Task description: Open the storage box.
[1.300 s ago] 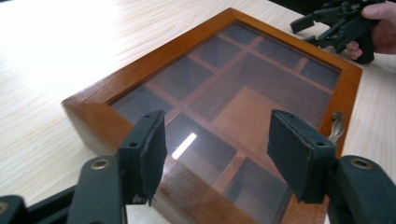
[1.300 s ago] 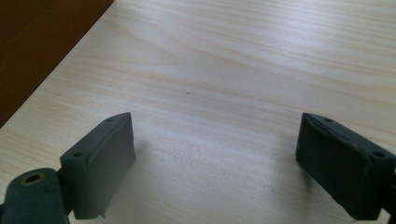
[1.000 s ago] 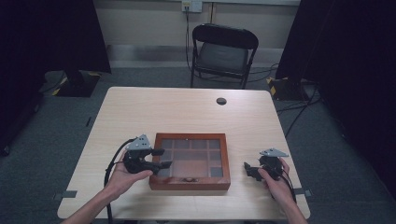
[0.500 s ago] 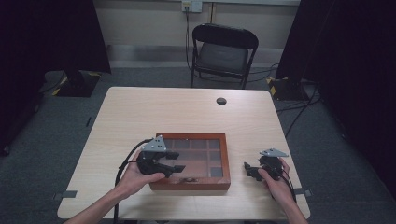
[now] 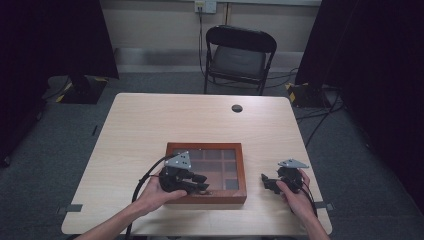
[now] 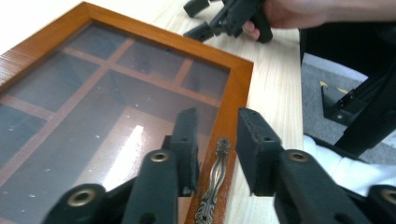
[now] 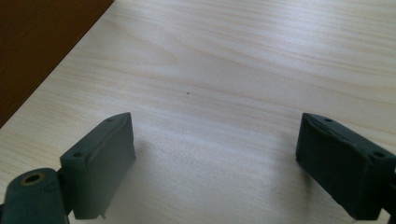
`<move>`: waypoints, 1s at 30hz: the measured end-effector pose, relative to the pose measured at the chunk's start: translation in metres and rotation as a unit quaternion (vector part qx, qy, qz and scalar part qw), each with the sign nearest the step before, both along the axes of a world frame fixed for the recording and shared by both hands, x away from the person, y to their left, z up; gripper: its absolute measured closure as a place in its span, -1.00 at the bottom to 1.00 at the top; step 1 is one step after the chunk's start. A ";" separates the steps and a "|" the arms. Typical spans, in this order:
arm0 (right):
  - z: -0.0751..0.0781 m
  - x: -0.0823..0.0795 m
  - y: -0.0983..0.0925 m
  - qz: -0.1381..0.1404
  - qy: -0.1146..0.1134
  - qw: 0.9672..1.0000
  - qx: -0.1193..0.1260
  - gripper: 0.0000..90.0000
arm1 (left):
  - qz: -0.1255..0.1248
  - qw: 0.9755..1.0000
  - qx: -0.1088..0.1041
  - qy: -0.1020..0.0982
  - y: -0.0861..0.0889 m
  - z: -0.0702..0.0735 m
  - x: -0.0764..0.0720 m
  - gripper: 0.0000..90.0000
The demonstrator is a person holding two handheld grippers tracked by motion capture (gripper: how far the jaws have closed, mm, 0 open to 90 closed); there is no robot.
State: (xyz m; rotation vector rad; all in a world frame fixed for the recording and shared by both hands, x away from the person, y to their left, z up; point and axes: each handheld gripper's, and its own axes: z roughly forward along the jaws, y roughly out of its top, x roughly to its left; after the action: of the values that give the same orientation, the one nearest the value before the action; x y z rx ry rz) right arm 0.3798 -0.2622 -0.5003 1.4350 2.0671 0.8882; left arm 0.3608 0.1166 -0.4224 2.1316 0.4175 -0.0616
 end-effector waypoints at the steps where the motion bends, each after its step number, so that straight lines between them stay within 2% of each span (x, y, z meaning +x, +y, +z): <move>1: 0.000 0.000 0.000 0.000 0.000 1.000 0.000 -0.76 | -0.007 1.000 -0.002 0.007 -0.001 -0.003 -0.001 0.63; 5: 0.000 0.000 0.000 0.000 0.000 1.000 0.000 -0.76 | -0.011 1.000 0.004 0.011 -0.002 -0.007 0.000 0.70; 10: 0.000 0.000 0.000 0.001 0.000 1.000 0.000 -0.76 | -0.019 1.000 0.010 0.014 -0.003 -0.012 -0.002 0.68; 12: 0.000 0.000 0.000 0.001 0.000 1.000 0.000 -0.76 | -0.014 1.000 0.020 0.014 -0.002 -0.015 -0.002 0.68; 16: 0.000 0.000 0.000 0.001 0.000 1.000 0.000 -0.76 | -0.015 1.000 0.019 0.013 -0.002 -0.020 -0.002 0.70; 20: 0.000 0.000 0.000 0.001 0.000 1.000 0.000 -0.76 | -0.015 1.000 0.019 -0.003 -0.002 -0.021 -0.004 0.79; 21: 0.000 0.000 0.000 0.001 0.000 1.000 0.000 -0.76 | -0.020 1.000 0.019 -0.013 -0.002 -0.022 -0.004 0.79; 25: 0.000 0.000 0.000 0.001 0.000 1.000 0.000 -0.76 | -0.017 1.000 0.016 -0.013 -0.002 -0.022 -0.005 0.81; 30: 0.000 0.000 0.000 0.001 0.000 1.000 0.000 -0.76 | -0.016 0.999 0.027 -0.009 -0.003 -0.020 -0.005 0.81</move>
State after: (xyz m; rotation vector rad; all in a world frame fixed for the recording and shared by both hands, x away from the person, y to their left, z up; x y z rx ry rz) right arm 0.3799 -0.2623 -0.5003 1.4332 2.0683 0.8886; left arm 0.3559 0.1132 -0.4421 2.1897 0.3782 -0.0501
